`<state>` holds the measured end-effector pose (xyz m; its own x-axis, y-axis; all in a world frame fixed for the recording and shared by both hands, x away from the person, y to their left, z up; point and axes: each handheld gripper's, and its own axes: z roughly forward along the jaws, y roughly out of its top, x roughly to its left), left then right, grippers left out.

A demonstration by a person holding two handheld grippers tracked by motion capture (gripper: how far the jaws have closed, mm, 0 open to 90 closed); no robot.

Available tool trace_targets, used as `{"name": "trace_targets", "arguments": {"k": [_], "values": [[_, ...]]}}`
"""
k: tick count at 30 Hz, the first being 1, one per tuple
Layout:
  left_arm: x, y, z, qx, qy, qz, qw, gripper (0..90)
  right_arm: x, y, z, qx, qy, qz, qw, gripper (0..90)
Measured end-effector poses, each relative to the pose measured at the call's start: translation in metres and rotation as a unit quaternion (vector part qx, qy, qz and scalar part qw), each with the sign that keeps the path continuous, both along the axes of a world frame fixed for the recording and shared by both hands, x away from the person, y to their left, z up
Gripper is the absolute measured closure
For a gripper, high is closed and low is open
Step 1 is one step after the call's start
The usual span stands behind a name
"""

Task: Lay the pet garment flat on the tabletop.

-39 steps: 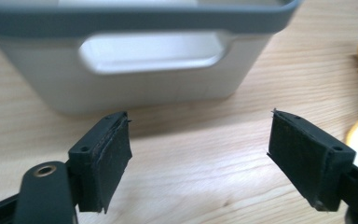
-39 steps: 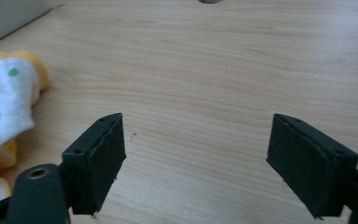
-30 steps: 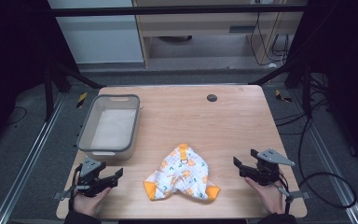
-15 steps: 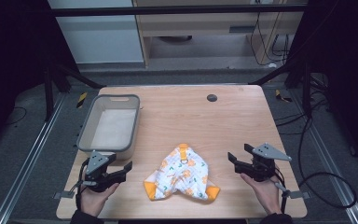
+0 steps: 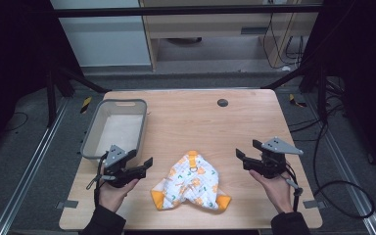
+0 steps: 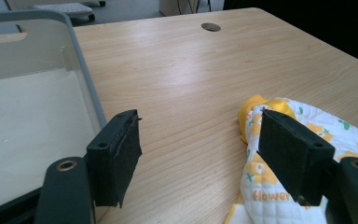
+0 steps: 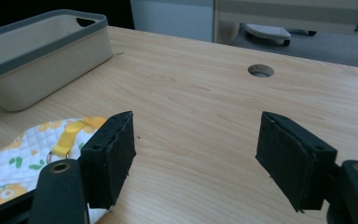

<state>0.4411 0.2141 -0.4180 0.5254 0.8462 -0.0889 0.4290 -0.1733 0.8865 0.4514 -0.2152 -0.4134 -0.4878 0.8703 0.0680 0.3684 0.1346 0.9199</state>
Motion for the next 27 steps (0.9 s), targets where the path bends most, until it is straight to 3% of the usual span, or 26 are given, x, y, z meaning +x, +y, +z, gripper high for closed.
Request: {"name": "trace_targets", "arguments": {"k": [4,8,14,22,27], "values": [[0.008,-0.011,-0.002,0.016,0.000,-0.001,0.9999,28.3,0.008,0.009,-0.002,0.005,0.004,0.012,0.9999,28.6],[0.014,-0.018,-0.006,0.016,0.003,-0.009,0.9998,28.3,0.013,0.020,-0.006,-0.012,0.013,0.030,0.9994,28.9],[0.019,-0.028,-0.011,0.025,0.017,-0.027,0.9992,29.9,0.015,0.034,-0.012,-0.013,0.024,0.048,0.9985,29.7],[0.023,-0.043,-0.024,0.048,0.044,-0.051,0.9965,33.5,0.016,0.049,-0.026,-0.030,0.046,0.071,0.9959,32.8],[0.023,-0.049,-0.028,0.051,0.055,-0.067,0.9950,35.5,0.017,0.055,-0.035,-0.039,0.063,0.085,0.9936,36.3]]}}
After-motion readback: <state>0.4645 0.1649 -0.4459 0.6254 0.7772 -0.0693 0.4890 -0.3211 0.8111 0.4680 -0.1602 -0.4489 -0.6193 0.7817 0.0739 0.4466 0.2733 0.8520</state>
